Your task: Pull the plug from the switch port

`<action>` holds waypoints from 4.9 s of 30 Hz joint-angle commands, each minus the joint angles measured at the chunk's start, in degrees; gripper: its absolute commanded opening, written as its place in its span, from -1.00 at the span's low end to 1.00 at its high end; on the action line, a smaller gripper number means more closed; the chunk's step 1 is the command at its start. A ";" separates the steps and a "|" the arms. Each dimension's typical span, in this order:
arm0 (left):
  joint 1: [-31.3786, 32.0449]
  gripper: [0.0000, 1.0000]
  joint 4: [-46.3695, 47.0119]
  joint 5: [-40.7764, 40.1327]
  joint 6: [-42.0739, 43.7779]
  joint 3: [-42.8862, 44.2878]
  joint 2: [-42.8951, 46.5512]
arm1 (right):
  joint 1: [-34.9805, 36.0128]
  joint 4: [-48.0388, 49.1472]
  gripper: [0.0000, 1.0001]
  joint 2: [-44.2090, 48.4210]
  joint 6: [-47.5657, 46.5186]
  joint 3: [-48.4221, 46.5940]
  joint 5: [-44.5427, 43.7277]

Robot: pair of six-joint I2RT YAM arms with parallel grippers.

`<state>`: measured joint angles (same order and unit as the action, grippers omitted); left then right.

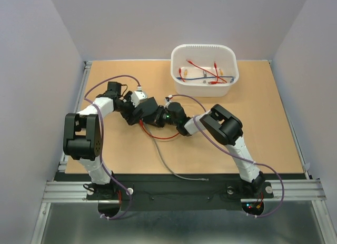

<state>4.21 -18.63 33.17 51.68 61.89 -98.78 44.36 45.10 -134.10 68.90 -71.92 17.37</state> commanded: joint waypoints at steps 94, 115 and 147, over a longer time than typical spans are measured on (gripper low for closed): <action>1.15 0.91 1.85 -4.87 -5.01 0.87 -2.82 | -3.31 -8.46 -0.99 28.10 -46.84 -21.15 -30.98; 1.15 0.91 1.05 -4.87 -4.66 1.48 -3.08 | -3.31 1.39 -0.99 25.38 -48.24 -35.03 -29.94; 1.24 0.91 0.26 -4.08 -4.92 1.31 -1.50 | -25.20 11.24 -0.99 15.62 -65.22 -39.30 -40.39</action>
<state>5.17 -16.12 28.14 47.07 61.65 -102.39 16.99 53.04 -122.93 4.69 -120.22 -22.22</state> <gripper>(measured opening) 0.956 0.143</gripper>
